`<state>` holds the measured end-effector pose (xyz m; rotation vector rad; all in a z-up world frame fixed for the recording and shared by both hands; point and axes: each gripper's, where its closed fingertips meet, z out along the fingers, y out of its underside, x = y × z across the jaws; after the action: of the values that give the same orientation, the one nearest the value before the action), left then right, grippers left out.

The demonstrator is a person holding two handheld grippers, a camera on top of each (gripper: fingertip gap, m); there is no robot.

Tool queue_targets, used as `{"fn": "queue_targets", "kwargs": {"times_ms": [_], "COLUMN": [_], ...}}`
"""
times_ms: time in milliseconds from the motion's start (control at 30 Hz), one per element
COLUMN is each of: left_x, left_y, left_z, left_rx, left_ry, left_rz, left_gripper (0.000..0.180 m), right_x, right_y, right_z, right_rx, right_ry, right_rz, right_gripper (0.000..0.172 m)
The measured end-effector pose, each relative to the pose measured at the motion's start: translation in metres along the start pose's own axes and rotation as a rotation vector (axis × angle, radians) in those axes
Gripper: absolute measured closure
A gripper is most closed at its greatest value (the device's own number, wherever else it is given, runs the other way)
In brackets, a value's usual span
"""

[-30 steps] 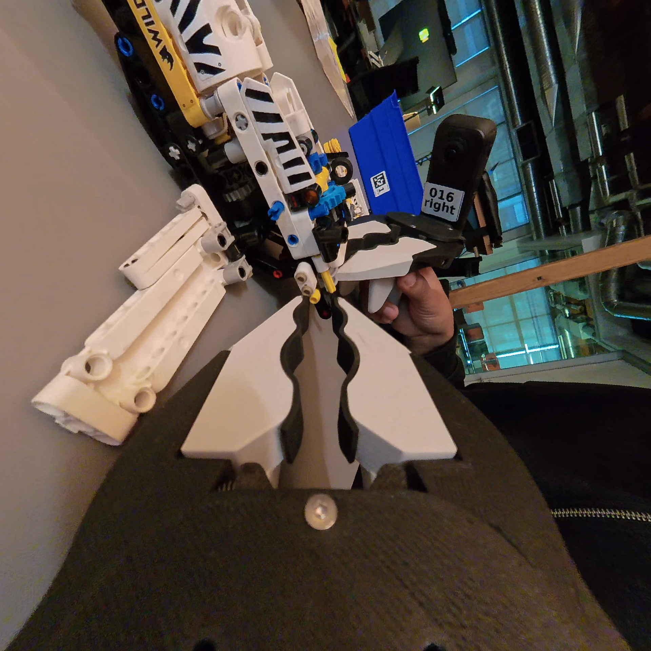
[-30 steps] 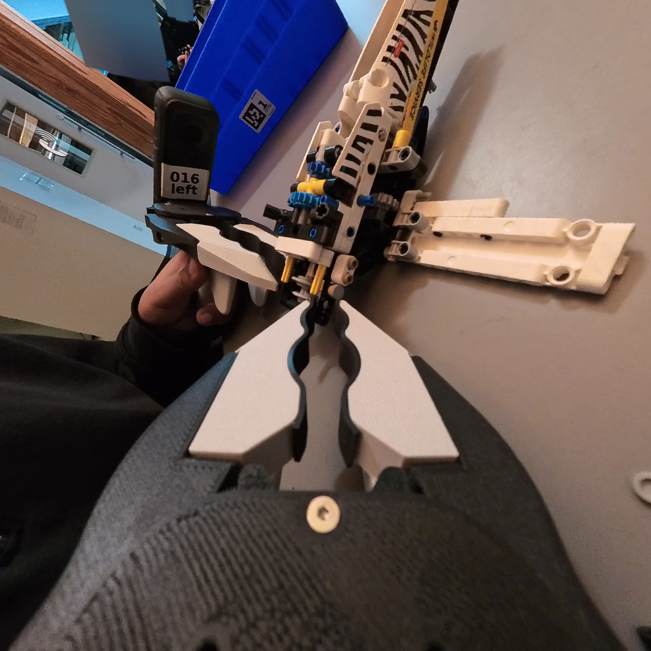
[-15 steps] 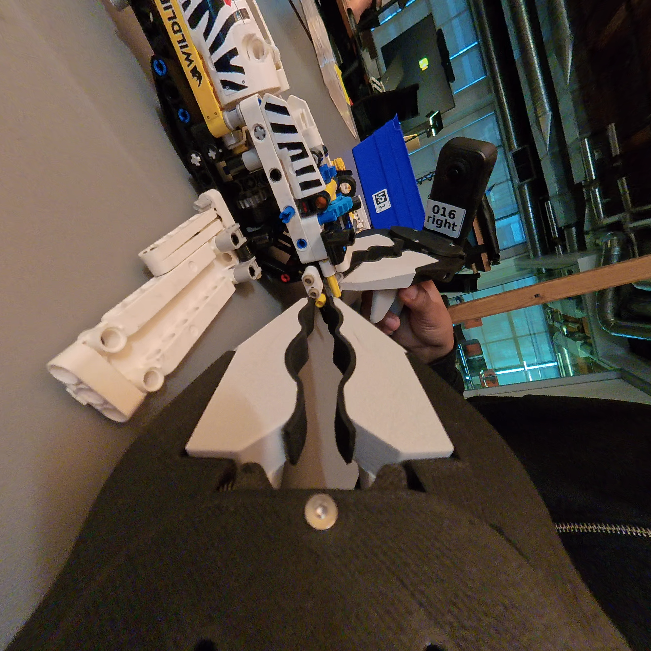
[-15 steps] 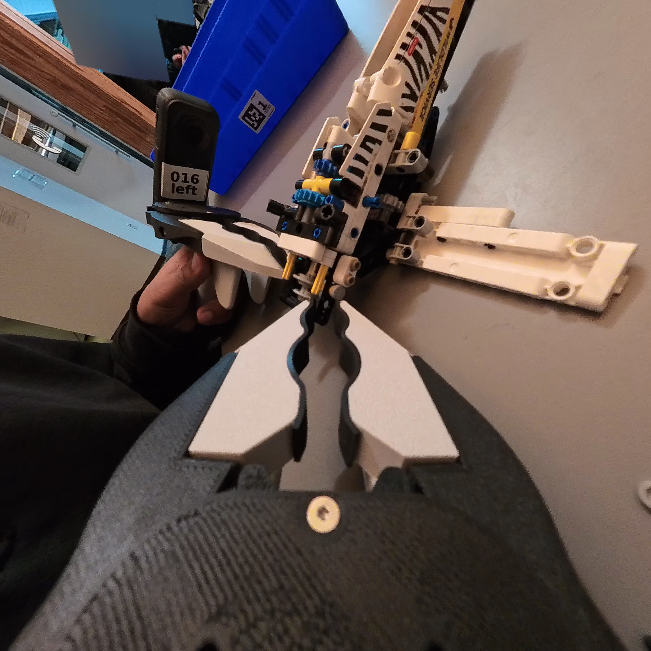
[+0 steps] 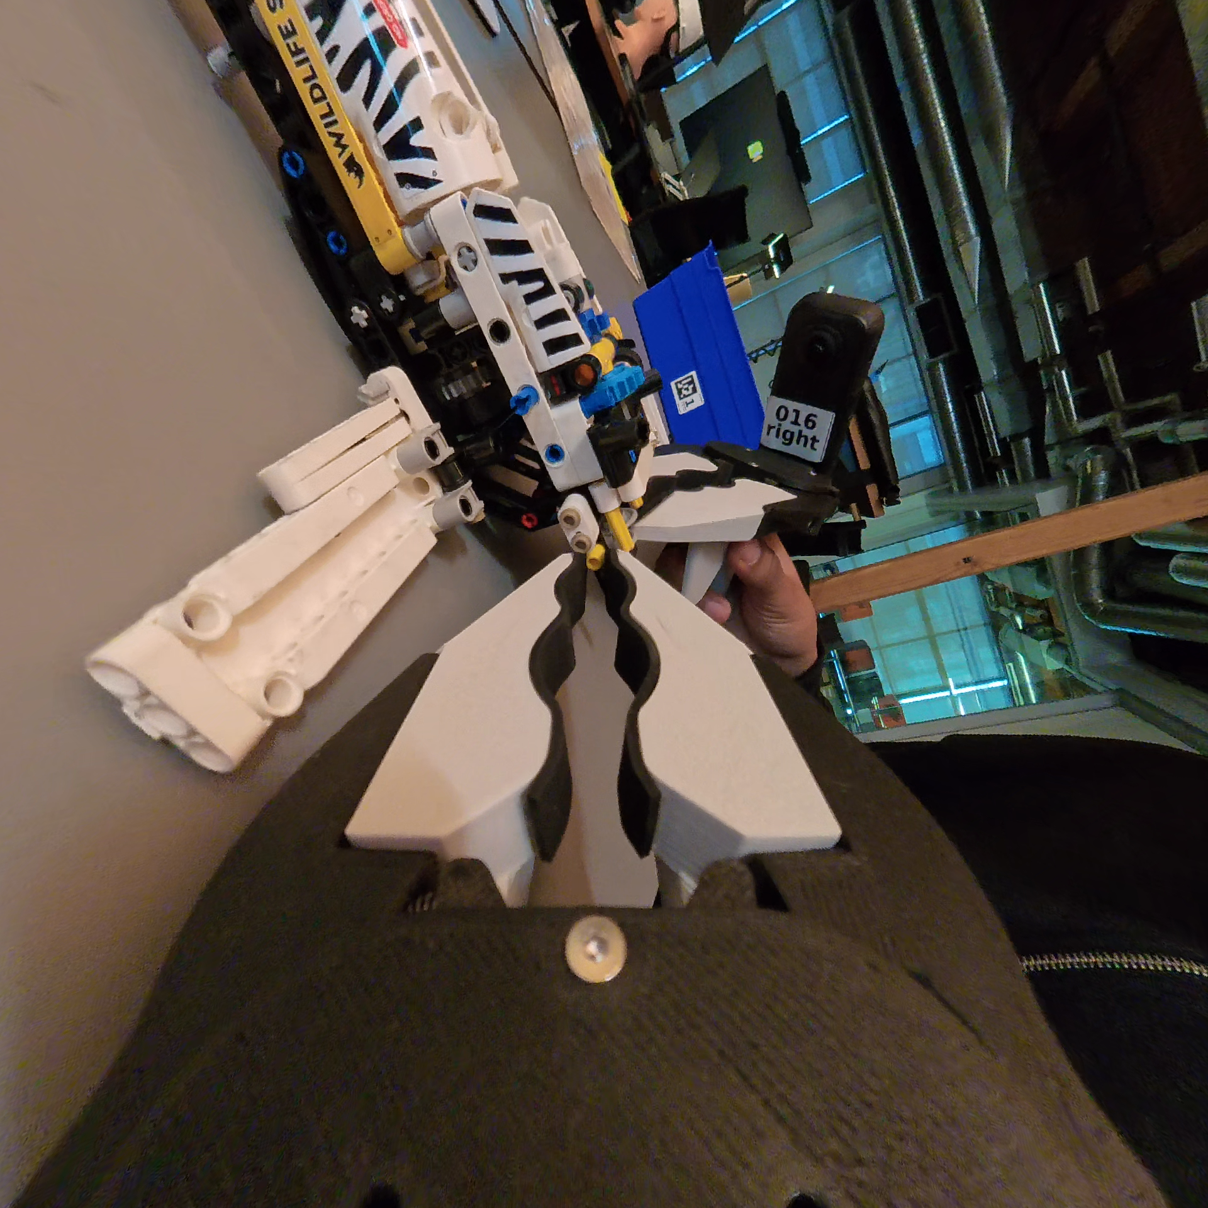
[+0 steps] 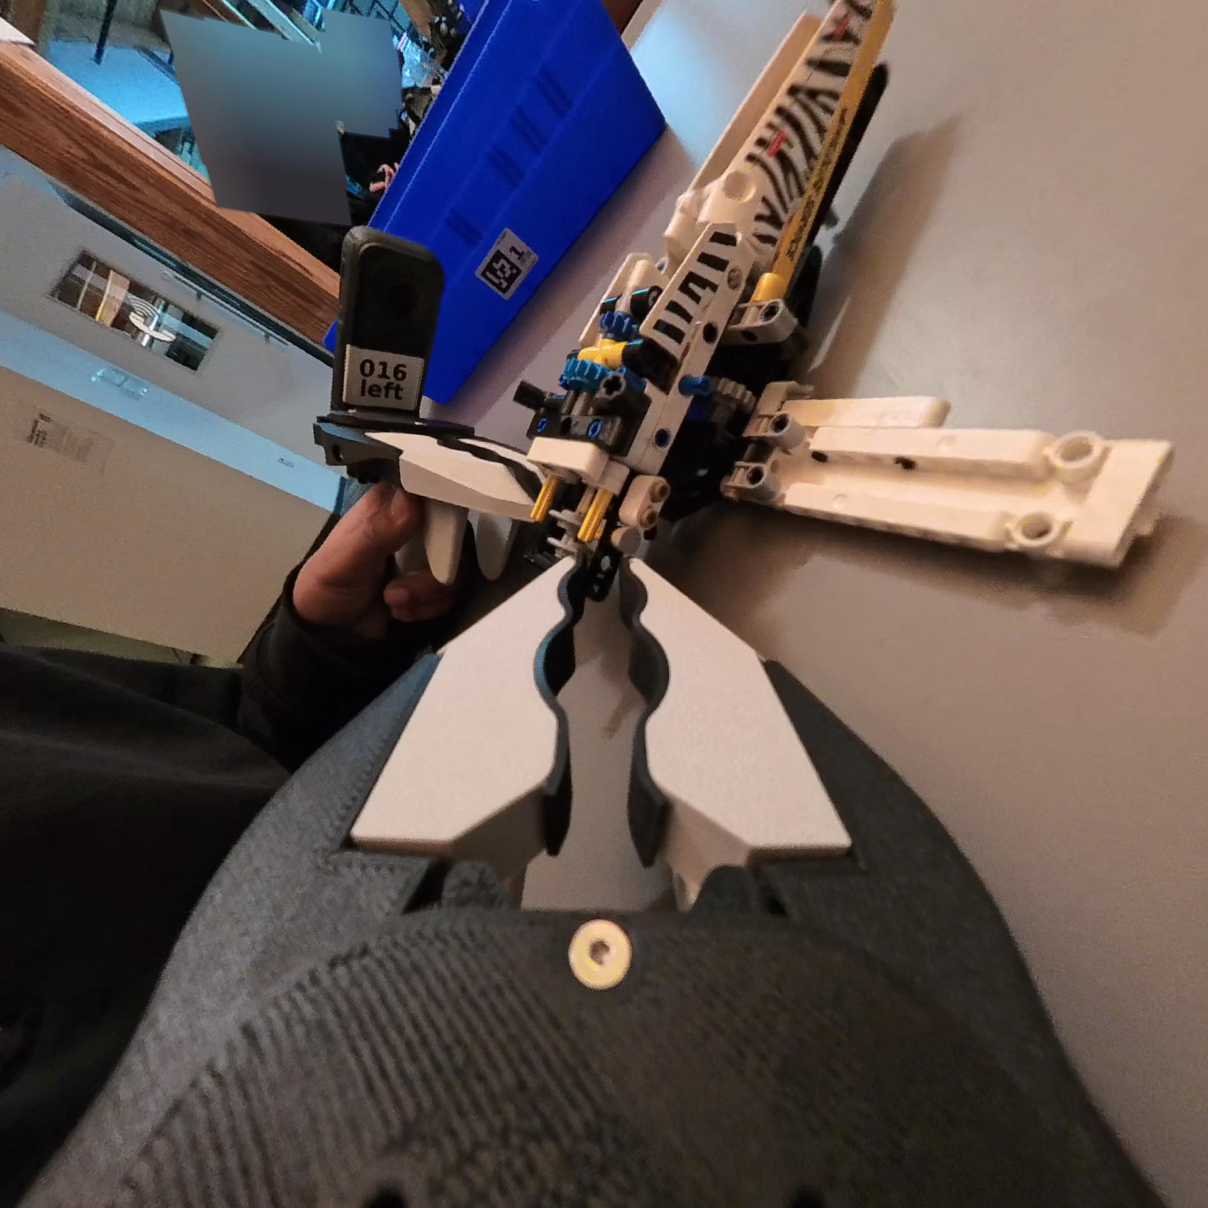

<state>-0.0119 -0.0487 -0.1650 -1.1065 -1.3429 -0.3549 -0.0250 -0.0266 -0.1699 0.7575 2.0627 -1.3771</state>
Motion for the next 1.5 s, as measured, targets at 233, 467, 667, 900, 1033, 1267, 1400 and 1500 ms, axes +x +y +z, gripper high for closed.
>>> {"fn": "queue_targets", "kwargs": {"times_ms": [233,467,667,900,1033,1267,1400,1500], "left_x": [-0.003,-0.01,0.022,0.049,0.059,0.076,0.082,0.081], "left_y": [0.003,-0.008,-0.011,0.0,0.012,0.037,0.044,0.049], "left_z": [-0.003,-0.039,-0.034,-0.019,-0.001,0.023,0.031,0.036], "left_rx": [-0.02,0.054,0.081,0.043,-0.007,-0.147,-0.181,-0.205], "left_ry": [-0.025,-0.054,0.037,0.084,0.145,0.251,0.289,0.282], "left_rz": [0.011,0.026,0.109,0.186,0.165,0.12,0.09,0.072], "left_gripper": [0.178,0.178,0.178,0.179,0.179,0.179,0.179,0.179], "right_x": [0.023,0.03,0.013,-0.003,-0.033,-0.055,-0.057,-0.052], "right_y": [-0.012,-0.017,-0.002,-0.003,-0.013,0.009,0.017,0.021], "right_z": [-0.011,-0.033,-0.01,-0.013,-0.033,-0.046,-0.054,-0.059], "right_rx": [0.081,0.107,0.039,0.044,0.17,0.153,0.148,0.136], "right_ry": [0.161,0.211,0.146,0.163,0.102,0.027,0.03,0.039], "right_rz": [-0.027,-0.03,-0.021,-0.182,-0.443,-0.699,-0.765,-0.748], "right_gripper": [0.167,0.167,0.165,0.136,0.139,0.158,0.169,0.168]}}
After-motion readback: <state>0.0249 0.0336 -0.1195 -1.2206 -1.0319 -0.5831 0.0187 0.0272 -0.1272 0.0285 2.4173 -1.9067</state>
